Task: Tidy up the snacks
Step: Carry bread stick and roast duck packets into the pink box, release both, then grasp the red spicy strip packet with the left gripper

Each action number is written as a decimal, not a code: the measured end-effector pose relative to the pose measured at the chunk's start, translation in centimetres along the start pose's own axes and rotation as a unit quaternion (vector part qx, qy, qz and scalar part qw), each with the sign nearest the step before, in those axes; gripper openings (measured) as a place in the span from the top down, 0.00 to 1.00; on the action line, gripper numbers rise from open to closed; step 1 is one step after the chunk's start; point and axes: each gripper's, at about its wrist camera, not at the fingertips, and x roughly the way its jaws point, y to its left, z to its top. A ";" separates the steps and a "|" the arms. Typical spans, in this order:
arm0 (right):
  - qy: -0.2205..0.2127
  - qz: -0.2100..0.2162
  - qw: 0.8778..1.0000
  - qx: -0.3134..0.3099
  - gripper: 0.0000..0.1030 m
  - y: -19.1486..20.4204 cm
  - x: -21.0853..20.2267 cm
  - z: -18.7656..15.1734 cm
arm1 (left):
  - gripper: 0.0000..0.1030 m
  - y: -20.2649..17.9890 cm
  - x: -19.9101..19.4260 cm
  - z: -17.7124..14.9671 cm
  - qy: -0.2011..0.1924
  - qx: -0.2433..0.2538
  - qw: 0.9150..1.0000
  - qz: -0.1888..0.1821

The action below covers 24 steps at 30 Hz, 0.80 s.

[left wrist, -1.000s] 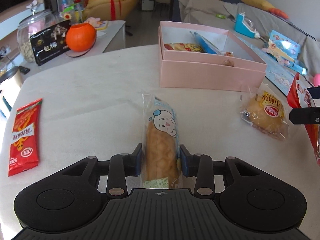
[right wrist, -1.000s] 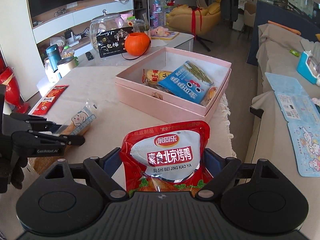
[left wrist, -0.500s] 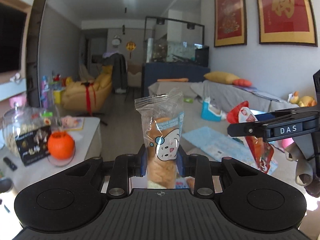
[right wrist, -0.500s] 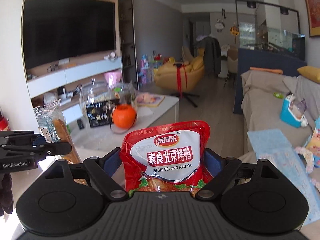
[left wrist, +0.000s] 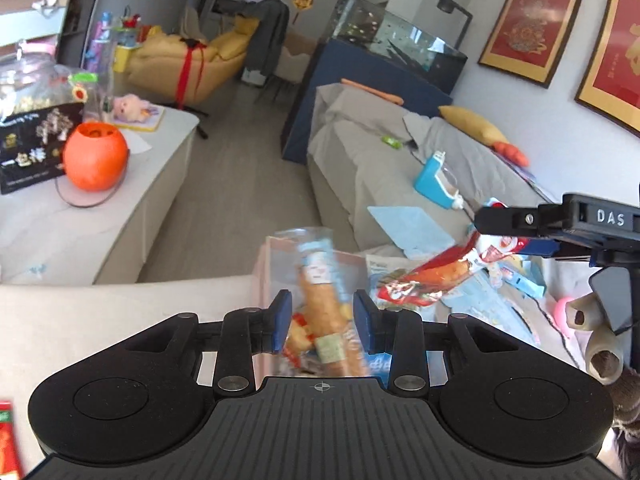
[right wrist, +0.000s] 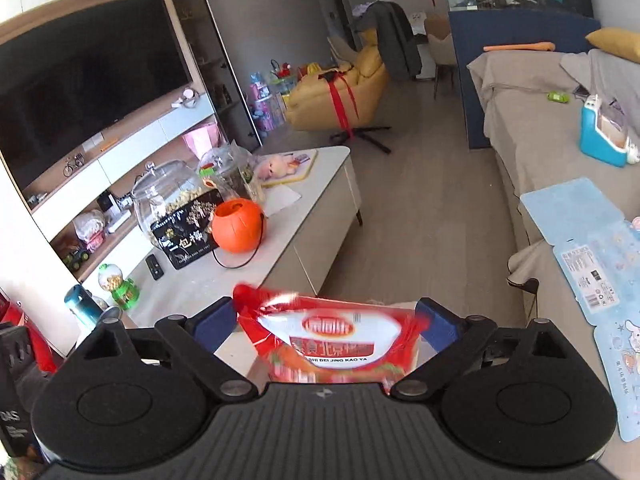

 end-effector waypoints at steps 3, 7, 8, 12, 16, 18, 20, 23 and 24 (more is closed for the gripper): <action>0.015 -0.020 1.000 -0.014 0.06 -0.8 0.0 -2.0 | 0.64 2.8 -2.9 -1.4 -0.004 0.012 0.999 0.040; 0.055 -0.005 0.997 -0.049 0.06 -1.2 -0.4 -5.8 | 0.64 7.8 -6.1 -3.9 -0.008 -0.009 0.992 0.129; 0.056 0.001 0.997 -0.053 0.06 -1.1 -0.5 -6.4 | 0.64 9.1 -6.6 -4.7 -0.009 -0.032 0.989 0.147; 0.044 0.019 0.999 -0.024 0.07 -0.6 0.5 -5.7 | 0.64 12.9 -7.8 -6.7 -0.010 -0.097 0.983 0.159; 0.042 0.019 0.998 -0.045 0.07 1.0 1.0 -5.0 | 0.64 14.4 -10.4 -8.0 -0.017 -0.072 0.974 0.215; 0.054 -0.002 0.995 -0.088 0.07 1.8 0.7 -6.0 | 0.64 15.9 -11.5 -8.8 -0.011 -0.079 0.967 0.240; 0.084 -0.006 0.991 -0.107 0.07 1.5 0.6 -7.5 | 0.64 17.2 -12.7 -9.7 -0.005 -0.093 0.964 0.249; 0.111 -0.023 0.987 -0.118 0.21 0.8 0.5 -10.1 | 0.64 18.3 -13.2 -10.9 0.000 -0.104 0.963 0.247; 0.119 -0.028 0.985 -0.122 0.33 0.4 0.6 -10.7 | 0.64 18.6 -13.2 -11.4 0.001 -0.108 0.963 0.247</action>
